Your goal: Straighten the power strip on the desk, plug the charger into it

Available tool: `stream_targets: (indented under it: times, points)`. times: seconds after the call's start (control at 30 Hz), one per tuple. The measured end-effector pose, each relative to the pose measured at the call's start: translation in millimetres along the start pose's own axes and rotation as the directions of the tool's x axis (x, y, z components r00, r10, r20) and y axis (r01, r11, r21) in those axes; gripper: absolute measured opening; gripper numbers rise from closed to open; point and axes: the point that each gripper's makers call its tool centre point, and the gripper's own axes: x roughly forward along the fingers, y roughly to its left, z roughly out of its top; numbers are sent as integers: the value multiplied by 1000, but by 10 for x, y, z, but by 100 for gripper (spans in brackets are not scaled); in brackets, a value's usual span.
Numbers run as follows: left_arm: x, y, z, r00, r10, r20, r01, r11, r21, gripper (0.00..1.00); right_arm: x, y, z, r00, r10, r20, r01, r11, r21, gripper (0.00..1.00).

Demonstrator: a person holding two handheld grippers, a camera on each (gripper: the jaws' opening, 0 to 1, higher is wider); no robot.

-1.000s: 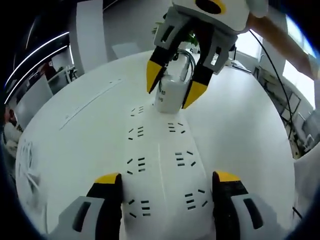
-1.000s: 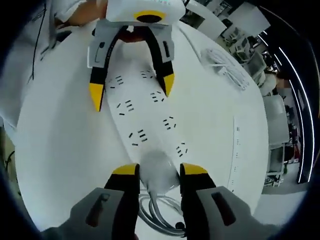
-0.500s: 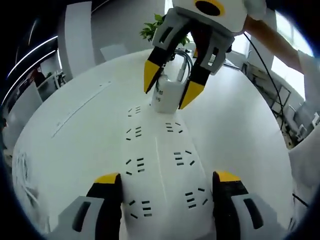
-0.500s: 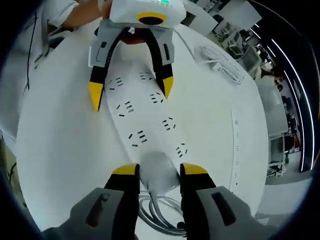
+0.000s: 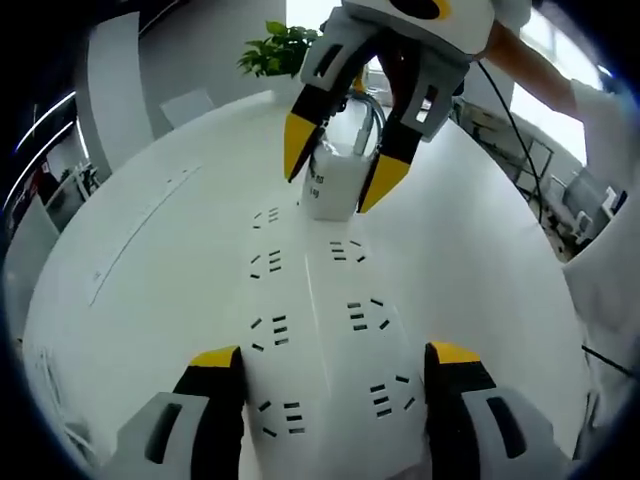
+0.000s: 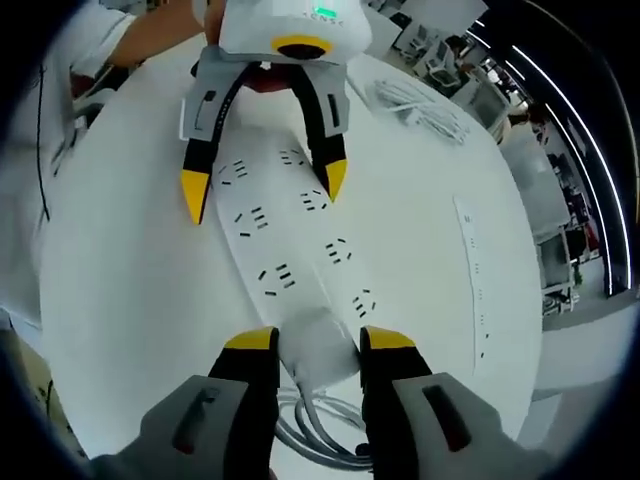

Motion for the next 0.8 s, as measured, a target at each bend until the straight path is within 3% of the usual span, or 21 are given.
stream_targets:
  times: [0.47, 0.6, 0.8]
  points:
    - [-9, 32, -23, 995, -82, -50, 87, 988, 127, 74, -47, 114, 15, 999, -36, -15, 38, 995, 91, 29]
    - [-11, 26, -20, 991, -126, -48, 132, 976, 173, 74, -69, 152, 12, 1000, -27, -14, 28, 996, 86, 29]
    - [-24, 42, -31, 986, -152, -69, 163, 965, 206, 73, -109, 237, 29, 998, 36, 47, -37, 999, 15, 27]
